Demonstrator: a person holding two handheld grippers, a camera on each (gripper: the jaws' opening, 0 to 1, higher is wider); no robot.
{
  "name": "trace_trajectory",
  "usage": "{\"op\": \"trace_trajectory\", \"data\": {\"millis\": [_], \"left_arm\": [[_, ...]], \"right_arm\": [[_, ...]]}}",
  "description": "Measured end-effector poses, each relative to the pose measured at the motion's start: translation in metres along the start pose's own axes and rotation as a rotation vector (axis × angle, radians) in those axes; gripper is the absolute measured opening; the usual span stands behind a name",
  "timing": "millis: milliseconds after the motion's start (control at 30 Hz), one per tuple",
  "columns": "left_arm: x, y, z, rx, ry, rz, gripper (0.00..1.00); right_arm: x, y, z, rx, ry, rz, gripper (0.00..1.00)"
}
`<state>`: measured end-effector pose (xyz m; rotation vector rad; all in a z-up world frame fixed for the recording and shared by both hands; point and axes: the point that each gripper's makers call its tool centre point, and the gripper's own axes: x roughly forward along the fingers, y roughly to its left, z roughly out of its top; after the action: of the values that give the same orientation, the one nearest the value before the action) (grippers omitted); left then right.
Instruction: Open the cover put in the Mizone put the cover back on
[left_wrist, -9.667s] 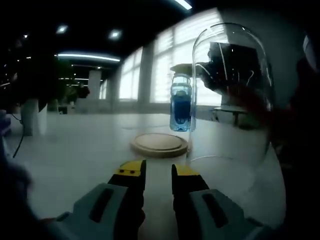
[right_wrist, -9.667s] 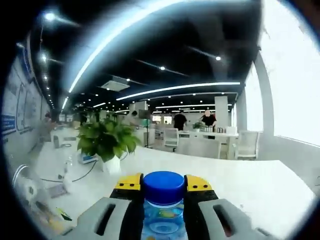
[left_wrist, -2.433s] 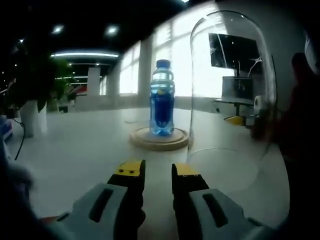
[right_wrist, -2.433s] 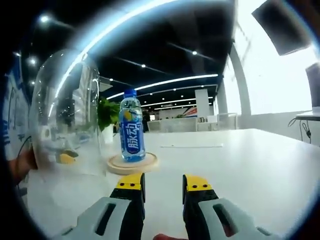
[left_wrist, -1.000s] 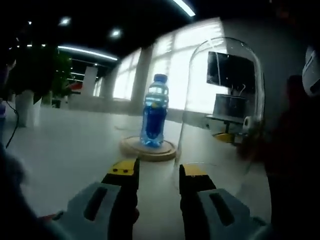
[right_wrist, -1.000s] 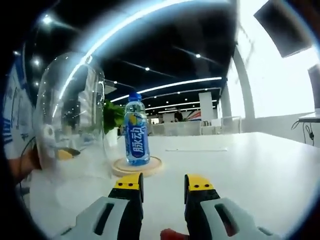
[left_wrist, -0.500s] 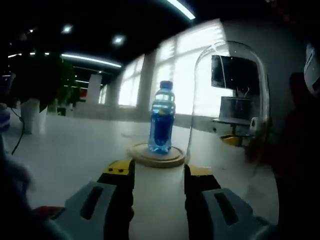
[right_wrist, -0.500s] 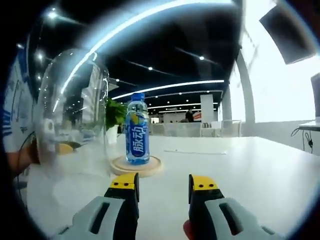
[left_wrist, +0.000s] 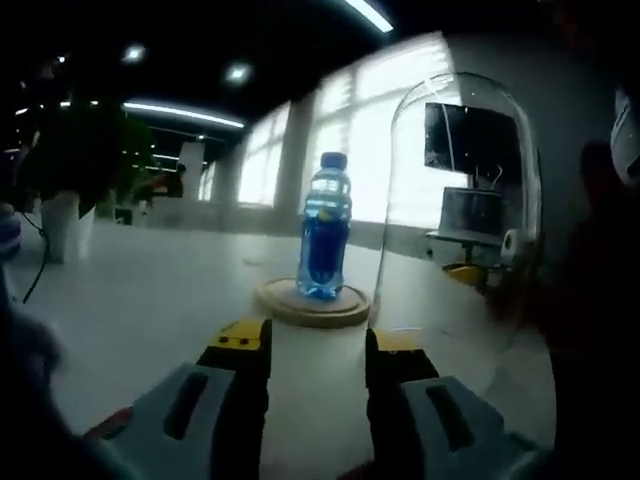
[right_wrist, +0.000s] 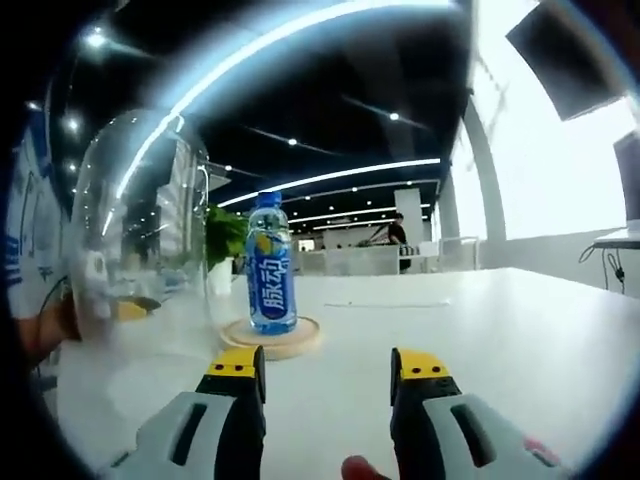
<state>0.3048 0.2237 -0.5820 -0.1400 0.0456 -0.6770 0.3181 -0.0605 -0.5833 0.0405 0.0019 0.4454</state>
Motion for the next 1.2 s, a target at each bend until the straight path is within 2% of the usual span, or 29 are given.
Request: {"op": "trace_trajectory", "data": {"millis": [67,167,333,433,467,500,533,600,633,700,767,800,900,1000,1100,1200], "left_arm": [[0.0,0.001,0.0,-0.002,0.0,0.005,0.24],[-0.001,-0.004,0.009,0.016,-0.051,-0.02,0.23],[0.0,-0.004,0.008,-0.001,-0.051,-0.018,0.21],[-0.001,-0.006,0.011,-0.037,-0.065,-0.034,0.13],[-0.001,-0.005,0.012,-0.03,-0.073,-0.032,0.12],[-0.002,0.001,0.011,-0.067,-0.068,0.005,0.12],[-0.001,0.0,0.009,-0.096,-0.055,-0.009,0.12],[-0.001,-0.001,0.016,-0.078,-0.09,-0.029,0.12],[-0.002,0.0,0.015,-0.08,-0.087,-0.033,0.12],[-0.001,0.0,0.018,-0.091,-0.097,-0.046,0.12],[-0.002,-0.002,0.021,-0.059,-0.108,-0.056,0.12],[0.0,-0.011,0.031,-0.061,-0.111,-0.082,0.12],[-0.001,-0.022,0.045,-0.065,-0.138,-0.127,0.13],[-0.001,-0.021,0.05,-0.089,-0.134,-0.151,0.18],[-0.001,-0.021,0.052,-0.055,-0.113,-0.163,0.17],[-0.001,-0.024,0.057,-0.071,-0.122,-0.184,0.15]], "right_arm": [[0.0,0.0,0.0,0.005,-0.002,0.004,0.42],[0.0,0.003,0.006,0.002,-0.035,0.02,0.39],[-0.001,0.004,0.009,0.006,-0.054,0.03,0.33],[-0.003,-0.002,0.012,0.049,-0.071,0.015,0.23],[-0.004,-0.004,0.013,0.055,-0.08,0.008,0.22],[-0.004,-0.005,0.014,0.078,-0.084,0.013,0.21],[-0.004,-0.005,0.013,0.087,-0.083,0.017,0.21],[-0.003,-0.004,0.011,0.097,-0.072,0.032,0.21],[-0.003,-0.002,0.012,0.108,-0.07,0.044,0.21],[-0.001,0.004,0.016,0.16,-0.083,0.086,0.21],[0.001,0.008,0.019,0.15,-0.077,0.121,0.22],[0.004,0.022,0.029,0.112,-0.069,0.202,0.21],[0.003,0.043,0.036,0.13,-0.041,0.332,0.21],[0.003,0.052,0.039,0.135,-0.027,0.405,0.22],[0.004,0.056,0.044,0.121,-0.03,0.433,0.22],[0.003,0.063,0.054,0.105,-0.04,0.49,0.21]]}}
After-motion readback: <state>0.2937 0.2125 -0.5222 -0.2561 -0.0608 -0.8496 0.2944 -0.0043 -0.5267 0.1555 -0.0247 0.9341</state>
